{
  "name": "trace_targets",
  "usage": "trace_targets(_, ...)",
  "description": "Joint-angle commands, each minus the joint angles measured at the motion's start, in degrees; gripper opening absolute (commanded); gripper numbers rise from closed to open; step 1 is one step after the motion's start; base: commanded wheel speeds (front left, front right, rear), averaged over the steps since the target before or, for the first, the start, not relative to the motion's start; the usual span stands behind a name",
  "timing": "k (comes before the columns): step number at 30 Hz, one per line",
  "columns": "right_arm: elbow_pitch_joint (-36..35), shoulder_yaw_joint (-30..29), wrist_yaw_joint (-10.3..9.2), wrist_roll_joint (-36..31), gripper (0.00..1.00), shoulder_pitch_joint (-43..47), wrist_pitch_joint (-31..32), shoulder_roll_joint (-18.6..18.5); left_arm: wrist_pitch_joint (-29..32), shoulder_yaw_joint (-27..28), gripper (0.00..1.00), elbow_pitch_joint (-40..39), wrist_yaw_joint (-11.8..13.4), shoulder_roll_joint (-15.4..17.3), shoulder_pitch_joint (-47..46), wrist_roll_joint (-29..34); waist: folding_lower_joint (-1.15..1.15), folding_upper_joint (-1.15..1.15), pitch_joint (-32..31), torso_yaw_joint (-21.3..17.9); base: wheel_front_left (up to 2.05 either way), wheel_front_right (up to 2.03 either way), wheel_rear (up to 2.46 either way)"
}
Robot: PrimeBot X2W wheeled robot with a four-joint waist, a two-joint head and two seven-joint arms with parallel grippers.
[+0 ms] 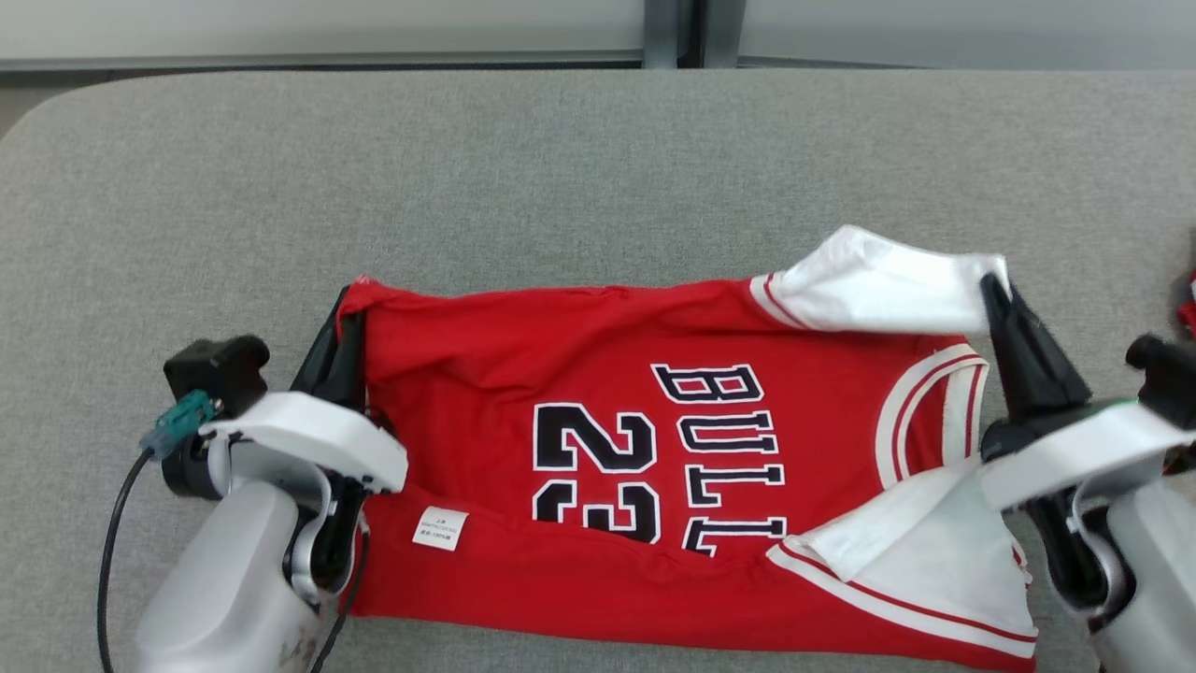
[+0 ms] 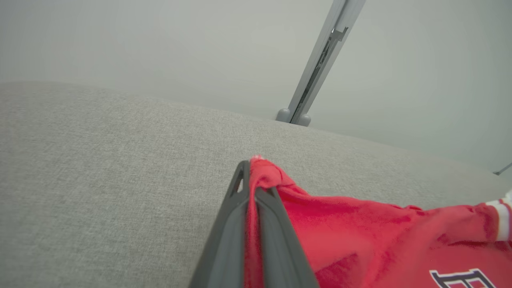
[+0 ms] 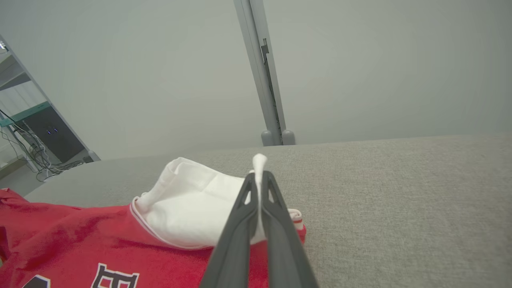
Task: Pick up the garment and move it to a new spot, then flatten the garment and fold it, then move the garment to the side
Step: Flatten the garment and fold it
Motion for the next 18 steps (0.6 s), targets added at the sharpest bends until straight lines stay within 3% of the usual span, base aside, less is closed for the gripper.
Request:
trace_targets(1,-2.45,-1.05,-0.03,0.37,0.0,4.35,-0.06,0.97,0.64,0.61,0.0,-2.87,0.74,1.47,3.5,-0.87,0.0,0.0,-2.47,-1.52,0.0,0.0,0.0)
trace_targets(11,-12.51,-6.74,-0.03,-0.51,0.0,20.38,4.62,4.39,7.11,2.96,0.0,-17.0,3.83,6.25,18.08,-6.18,0.0,0.0,-4.79,-3.25,0.0,0.0,0.0)
trace_targets(17,-15.81,-10.1,-0.03,-3.01,0.0,27.26,8.42,7.26,11.17,3.26,0.0,-20.96,5.95,8.33,23.93,-8.2,0.0,0.0,-4.93,-3.87,0.0,0.0,0.0)
trace_targets(18,-15.95,-10.45,-0.03,-3.57,0.06,27.79,8.85,7.51,11.13,3.5,0.13,-21.09,6.48,8.37,24.4,-8.36,0.0,0.0,-4.91,-3.93,0.0,0.0,0.0)
